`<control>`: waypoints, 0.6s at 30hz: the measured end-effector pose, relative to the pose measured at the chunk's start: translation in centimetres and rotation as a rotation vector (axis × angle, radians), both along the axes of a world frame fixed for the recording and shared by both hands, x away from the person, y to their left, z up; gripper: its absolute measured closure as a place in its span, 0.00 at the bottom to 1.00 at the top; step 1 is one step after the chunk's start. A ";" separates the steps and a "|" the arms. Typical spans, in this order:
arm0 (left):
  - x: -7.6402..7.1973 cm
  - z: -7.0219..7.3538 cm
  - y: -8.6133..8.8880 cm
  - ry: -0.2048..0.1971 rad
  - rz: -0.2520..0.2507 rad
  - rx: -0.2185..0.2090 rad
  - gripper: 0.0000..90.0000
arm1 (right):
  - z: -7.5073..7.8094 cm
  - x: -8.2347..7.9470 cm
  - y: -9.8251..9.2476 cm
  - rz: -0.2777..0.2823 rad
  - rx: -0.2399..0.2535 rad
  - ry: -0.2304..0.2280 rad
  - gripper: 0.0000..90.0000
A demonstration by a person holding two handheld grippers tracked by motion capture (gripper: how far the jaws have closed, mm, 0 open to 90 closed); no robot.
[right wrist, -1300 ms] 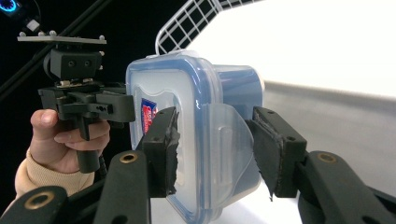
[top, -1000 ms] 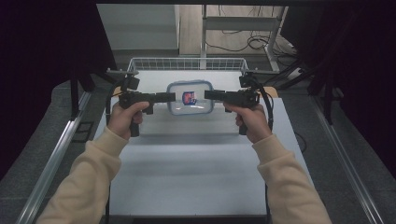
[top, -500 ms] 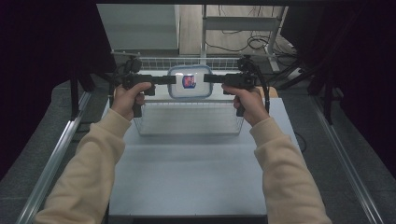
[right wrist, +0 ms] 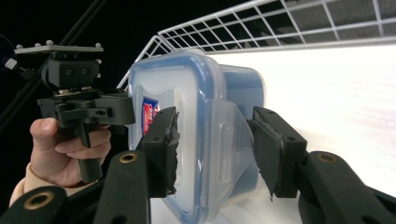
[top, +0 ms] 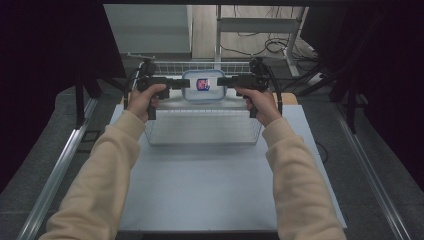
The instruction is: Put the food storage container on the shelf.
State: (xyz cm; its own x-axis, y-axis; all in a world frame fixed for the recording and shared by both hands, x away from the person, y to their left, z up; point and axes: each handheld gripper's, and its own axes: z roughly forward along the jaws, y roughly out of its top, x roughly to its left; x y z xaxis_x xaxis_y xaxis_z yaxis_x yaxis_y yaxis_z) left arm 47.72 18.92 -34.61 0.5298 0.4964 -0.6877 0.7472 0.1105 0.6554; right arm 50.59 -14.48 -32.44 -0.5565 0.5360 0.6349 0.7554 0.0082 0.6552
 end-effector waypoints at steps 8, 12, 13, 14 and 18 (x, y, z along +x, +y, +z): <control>1.3 -0.4 -0.2 0.081 0.028 -0.021 0.57 | -0.5 1.4 0.0 -0.055 0.030 0.144 0.56; 2.0 -0.9 0.0 0.119 0.033 -0.053 0.56 | -0.7 2.0 0.1 -0.095 0.047 0.216 0.55; 2.1 -1.1 0.0 0.131 0.038 -0.062 0.55 | -0.8 2.1 0.1 -0.101 0.047 0.221 0.55; 2.2 -1.2 0.0 0.136 0.040 -0.064 0.54 | -1.0 2.2 0.2 -0.114 0.055 0.238 0.54; 2.2 -1.2 -0.1 0.131 0.044 -0.063 0.53 | -1.2 2.4 0.2 -0.119 0.067 0.241 0.54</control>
State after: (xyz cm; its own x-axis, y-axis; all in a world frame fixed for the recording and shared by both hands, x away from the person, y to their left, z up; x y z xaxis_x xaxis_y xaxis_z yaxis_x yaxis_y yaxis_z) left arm 49.87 18.86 -35.81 0.4120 0.4712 -0.7799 0.8193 0.1830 0.5433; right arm 52.95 -14.32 -33.61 -0.3204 0.5406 0.7779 0.8827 -0.1275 0.4522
